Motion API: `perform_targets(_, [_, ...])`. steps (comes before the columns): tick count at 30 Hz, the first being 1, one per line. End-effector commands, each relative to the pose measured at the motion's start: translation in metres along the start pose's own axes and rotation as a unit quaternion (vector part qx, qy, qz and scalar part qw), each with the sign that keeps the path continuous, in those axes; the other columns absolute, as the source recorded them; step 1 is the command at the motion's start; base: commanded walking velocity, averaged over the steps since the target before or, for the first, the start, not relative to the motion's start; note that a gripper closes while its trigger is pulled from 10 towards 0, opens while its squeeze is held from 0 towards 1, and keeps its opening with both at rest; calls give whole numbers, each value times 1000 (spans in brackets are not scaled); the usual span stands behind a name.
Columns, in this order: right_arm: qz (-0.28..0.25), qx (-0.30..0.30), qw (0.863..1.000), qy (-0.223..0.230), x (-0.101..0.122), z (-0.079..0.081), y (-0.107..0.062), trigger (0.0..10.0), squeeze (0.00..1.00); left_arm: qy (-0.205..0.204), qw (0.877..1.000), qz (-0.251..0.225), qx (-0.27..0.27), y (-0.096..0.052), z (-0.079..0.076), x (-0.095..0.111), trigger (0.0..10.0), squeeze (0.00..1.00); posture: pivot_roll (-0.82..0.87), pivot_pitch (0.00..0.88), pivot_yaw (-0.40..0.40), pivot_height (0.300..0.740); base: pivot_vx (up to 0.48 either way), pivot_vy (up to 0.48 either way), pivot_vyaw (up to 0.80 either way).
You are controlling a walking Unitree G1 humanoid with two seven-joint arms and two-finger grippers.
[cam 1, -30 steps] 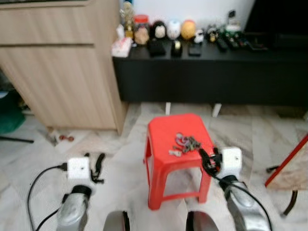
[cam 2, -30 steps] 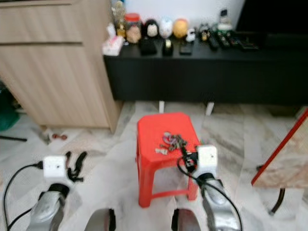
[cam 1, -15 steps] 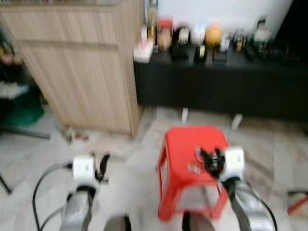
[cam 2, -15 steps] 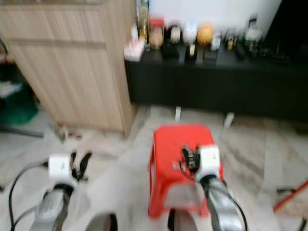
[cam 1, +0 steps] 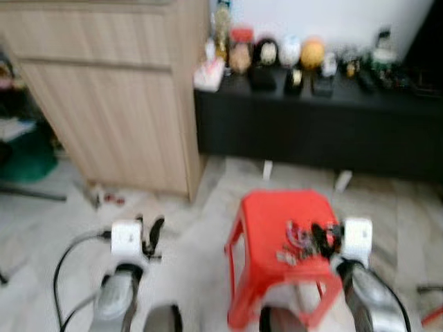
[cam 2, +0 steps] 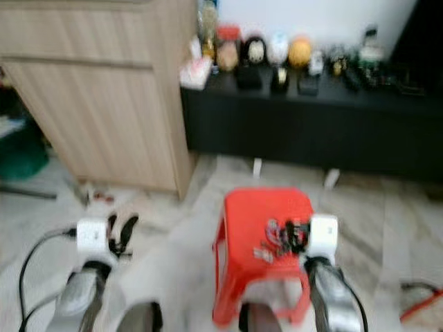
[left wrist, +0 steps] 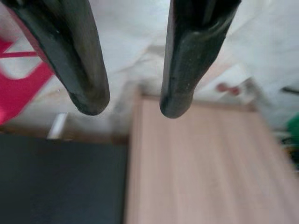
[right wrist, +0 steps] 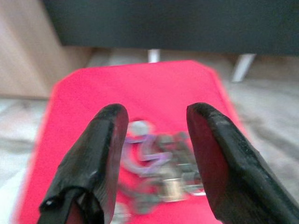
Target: Hang keys on a hook
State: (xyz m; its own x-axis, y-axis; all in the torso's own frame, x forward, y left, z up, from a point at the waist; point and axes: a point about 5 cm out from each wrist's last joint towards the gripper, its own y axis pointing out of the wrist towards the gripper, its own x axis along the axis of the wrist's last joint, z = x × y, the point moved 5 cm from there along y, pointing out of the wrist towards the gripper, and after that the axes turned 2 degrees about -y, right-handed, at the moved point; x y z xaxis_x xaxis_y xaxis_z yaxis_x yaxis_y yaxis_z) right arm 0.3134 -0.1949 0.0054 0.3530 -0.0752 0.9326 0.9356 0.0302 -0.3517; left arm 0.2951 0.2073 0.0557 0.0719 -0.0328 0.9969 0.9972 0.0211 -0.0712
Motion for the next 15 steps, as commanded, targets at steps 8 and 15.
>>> perform_targets(8, [99,35,994,-13,-27,-4,9,10000,0,-6,1000,6,-10,2,-10,-2,10000,0,-31,0,-41,589,0,0,0])
perform_targets(15, [146,62,987,8,-44,6,12,10000,0,-4,1000,7,-19,2,-13,-1,10000,0,-33,0,-30,589,0,0,0])
